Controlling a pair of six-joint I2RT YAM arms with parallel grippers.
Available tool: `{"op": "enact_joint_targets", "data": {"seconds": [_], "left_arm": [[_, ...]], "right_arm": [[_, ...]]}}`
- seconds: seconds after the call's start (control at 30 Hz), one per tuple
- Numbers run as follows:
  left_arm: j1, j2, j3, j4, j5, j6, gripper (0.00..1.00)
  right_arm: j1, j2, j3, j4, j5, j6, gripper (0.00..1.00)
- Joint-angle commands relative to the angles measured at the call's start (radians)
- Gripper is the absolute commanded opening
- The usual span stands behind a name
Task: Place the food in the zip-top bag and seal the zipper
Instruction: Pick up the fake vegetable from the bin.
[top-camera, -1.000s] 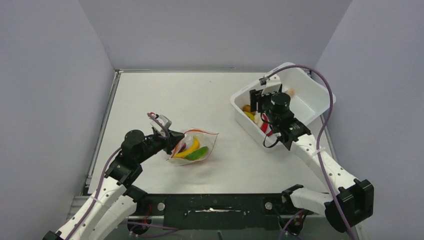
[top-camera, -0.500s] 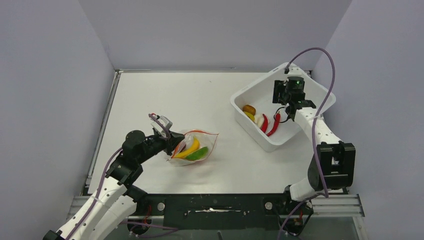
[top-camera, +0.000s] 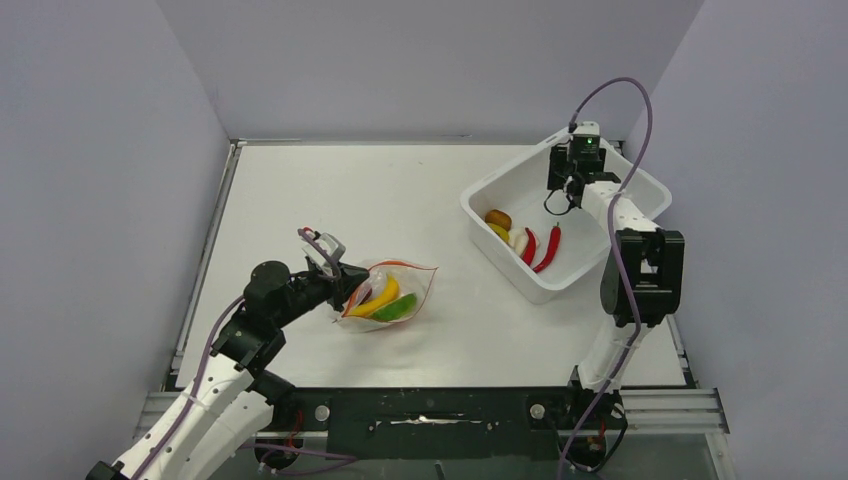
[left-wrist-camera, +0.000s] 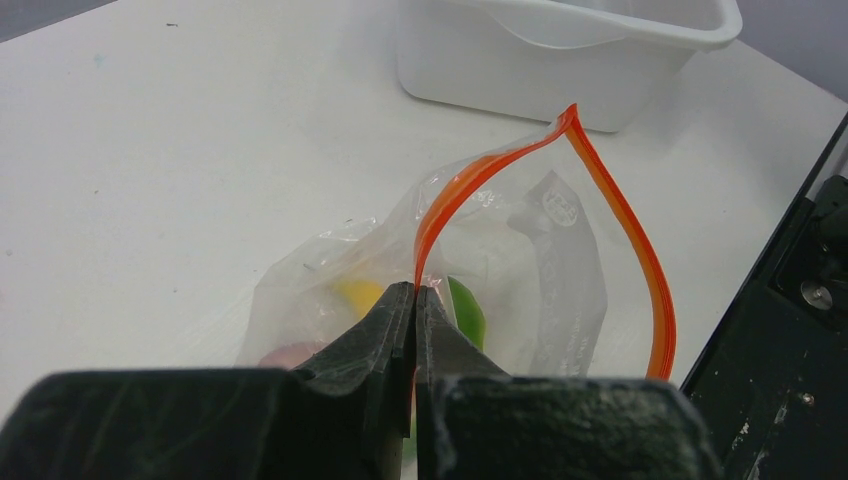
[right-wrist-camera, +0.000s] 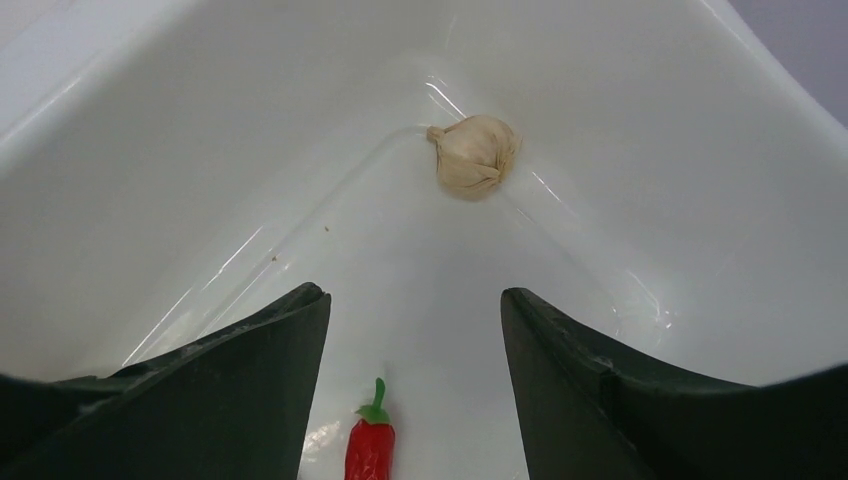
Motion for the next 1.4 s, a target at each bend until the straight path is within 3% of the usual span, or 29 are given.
{"op": "enact_joint_targets", "data": {"seconds": [0.0,0.67,1.37], "left_arm": [[-0.003,-0.002,0.006,0.026,0.021,0.023,0.00],[-0.001,-0.029,-0.002,0.046,-0.026,0.043,0.00],[0.000,-0.015,0.000,0.035,-0.030,0.052,0.00]], "right_arm": [[-0.012,0.047,0.084,0.048,0.052,-0.018,0.65],[-0.077,0.326,0.324,0.033,0.042,-0.011,0.66],[-0.096,0.441,0.426,0.028,0.041,-0.045,0.60]]}}
